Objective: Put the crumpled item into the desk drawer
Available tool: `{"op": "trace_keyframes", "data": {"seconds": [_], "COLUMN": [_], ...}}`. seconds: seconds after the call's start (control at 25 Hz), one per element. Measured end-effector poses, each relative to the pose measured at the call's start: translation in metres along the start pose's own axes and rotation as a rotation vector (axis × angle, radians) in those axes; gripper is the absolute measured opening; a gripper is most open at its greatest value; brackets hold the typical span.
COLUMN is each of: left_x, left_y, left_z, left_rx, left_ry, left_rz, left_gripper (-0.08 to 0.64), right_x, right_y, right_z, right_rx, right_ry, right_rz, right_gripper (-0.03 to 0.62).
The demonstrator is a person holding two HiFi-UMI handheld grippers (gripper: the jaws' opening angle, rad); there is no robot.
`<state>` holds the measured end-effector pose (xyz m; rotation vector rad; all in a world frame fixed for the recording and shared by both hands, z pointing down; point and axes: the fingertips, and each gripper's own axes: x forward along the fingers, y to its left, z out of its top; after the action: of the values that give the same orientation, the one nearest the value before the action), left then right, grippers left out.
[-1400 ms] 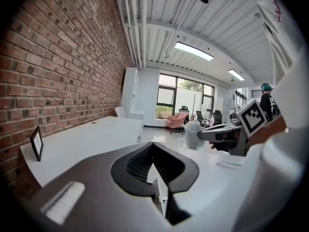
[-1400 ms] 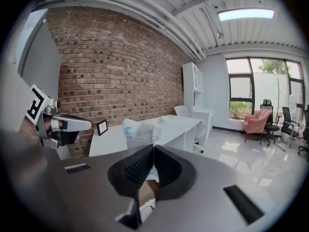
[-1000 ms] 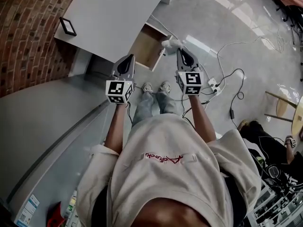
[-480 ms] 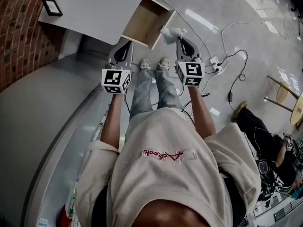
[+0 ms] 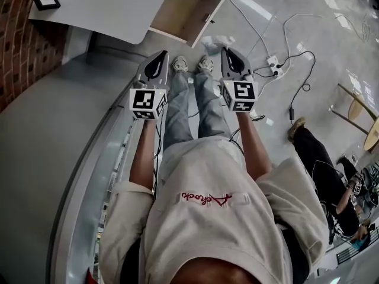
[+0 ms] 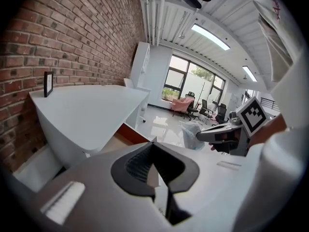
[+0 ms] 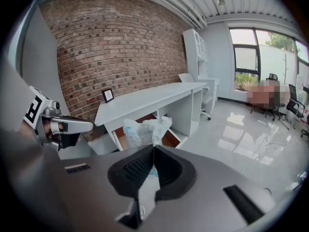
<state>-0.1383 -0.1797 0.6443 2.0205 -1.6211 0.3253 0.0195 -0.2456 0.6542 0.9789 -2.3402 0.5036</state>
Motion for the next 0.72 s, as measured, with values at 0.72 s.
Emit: {"op": "trace_keyframes", "data": {"seconds": [0.72], "left_x": [0.000], "left_y": [0.012], "left_z": [-0.041], "left_rx": [-0.084], "left_ry": [0.021], "left_rz": [0.036], "left_gripper": [0.009], "right_x": [0.095], "right_y": [0.022], "right_z": [-0.009], "right_rx": [-0.174], "right_ry": [0.041], "right_rz": [0.131], "right_gripper": [0.014]}}
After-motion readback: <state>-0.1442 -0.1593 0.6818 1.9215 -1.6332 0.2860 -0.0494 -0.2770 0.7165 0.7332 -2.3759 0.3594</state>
